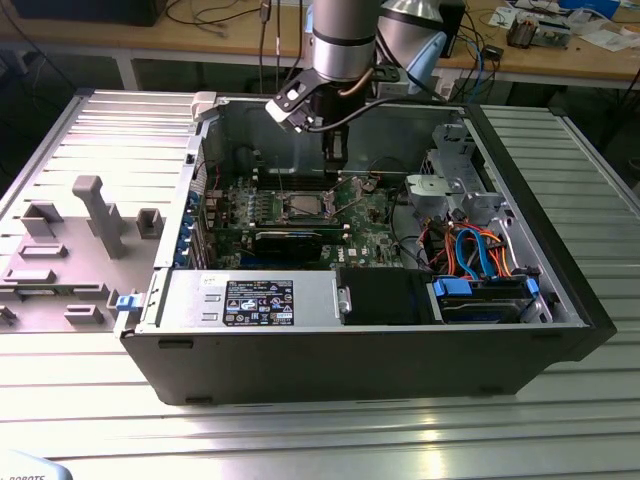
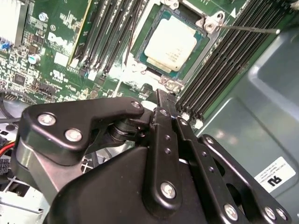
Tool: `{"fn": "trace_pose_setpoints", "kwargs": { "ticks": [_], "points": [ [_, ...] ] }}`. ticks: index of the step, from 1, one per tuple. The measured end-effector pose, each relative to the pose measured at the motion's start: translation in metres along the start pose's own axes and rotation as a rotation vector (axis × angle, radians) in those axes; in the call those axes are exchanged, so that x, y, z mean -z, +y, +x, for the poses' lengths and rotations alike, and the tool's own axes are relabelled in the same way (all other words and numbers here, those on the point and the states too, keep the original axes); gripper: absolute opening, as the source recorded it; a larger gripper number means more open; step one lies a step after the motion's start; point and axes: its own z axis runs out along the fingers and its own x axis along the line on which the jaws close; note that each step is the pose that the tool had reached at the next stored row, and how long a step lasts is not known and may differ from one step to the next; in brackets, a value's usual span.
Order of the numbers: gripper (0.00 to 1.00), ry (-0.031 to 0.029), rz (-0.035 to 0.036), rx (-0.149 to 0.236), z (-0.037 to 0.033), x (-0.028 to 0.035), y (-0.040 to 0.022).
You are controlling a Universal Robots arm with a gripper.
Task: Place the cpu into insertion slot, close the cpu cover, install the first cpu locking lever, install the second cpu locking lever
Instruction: 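Close the cpu cover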
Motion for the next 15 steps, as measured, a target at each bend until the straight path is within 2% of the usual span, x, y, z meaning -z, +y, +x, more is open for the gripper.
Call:
{"fn": "trace_pose_setpoints", "kwargs": {
  "ticks": [4, 15],
  "points": [
    [0.11, -0.0006, 0.0004, 0.000, 0.0008, -0.0002, 0.0114],
    [0.11, -0.0038, 0.0003, 0.000, 0.0026, -0.0006, 0.0329]
  ]
}}
